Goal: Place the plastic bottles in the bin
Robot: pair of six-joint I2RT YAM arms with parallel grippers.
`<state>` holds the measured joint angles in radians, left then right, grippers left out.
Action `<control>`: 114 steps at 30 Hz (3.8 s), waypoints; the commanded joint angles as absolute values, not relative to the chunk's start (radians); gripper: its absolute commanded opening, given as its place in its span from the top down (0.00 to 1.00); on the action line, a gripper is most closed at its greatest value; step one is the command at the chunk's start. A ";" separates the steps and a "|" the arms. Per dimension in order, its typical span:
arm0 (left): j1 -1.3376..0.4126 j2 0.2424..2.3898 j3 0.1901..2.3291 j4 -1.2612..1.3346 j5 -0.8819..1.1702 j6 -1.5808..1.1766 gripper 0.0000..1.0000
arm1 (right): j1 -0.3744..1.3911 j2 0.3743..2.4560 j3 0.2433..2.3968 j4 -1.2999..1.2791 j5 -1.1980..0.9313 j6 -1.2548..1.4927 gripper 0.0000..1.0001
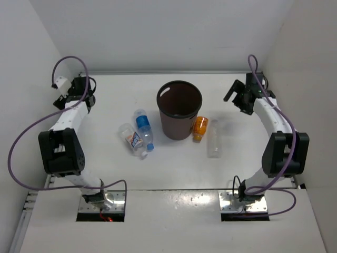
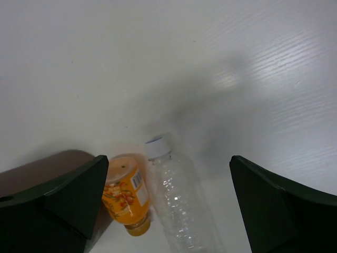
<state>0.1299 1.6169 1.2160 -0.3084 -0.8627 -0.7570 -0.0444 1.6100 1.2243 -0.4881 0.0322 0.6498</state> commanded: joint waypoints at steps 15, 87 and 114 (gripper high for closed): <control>0.253 1.508 1.074 -0.123 -0.330 -0.661 0.00 | -0.080 1.769 1.451 -0.735 -0.262 0.577 0.00; 0.233 1.439 0.841 0.077 -0.112 -0.699 0.00 | 0.303 1.687 2.014 -0.675 -0.075 0.641 0.64; 0.000 1.353 0.871 -0.299 -0.055 -0.899 0.00 | 0.583 1.724 1.916 -0.650 0.213 0.518 0.00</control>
<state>0.0219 1.3983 0.8280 -0.1894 -0.0444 -0.8993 0.5735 1.7420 1.8877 -0.6773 0.1761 0.5297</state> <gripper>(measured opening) 1.000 0.996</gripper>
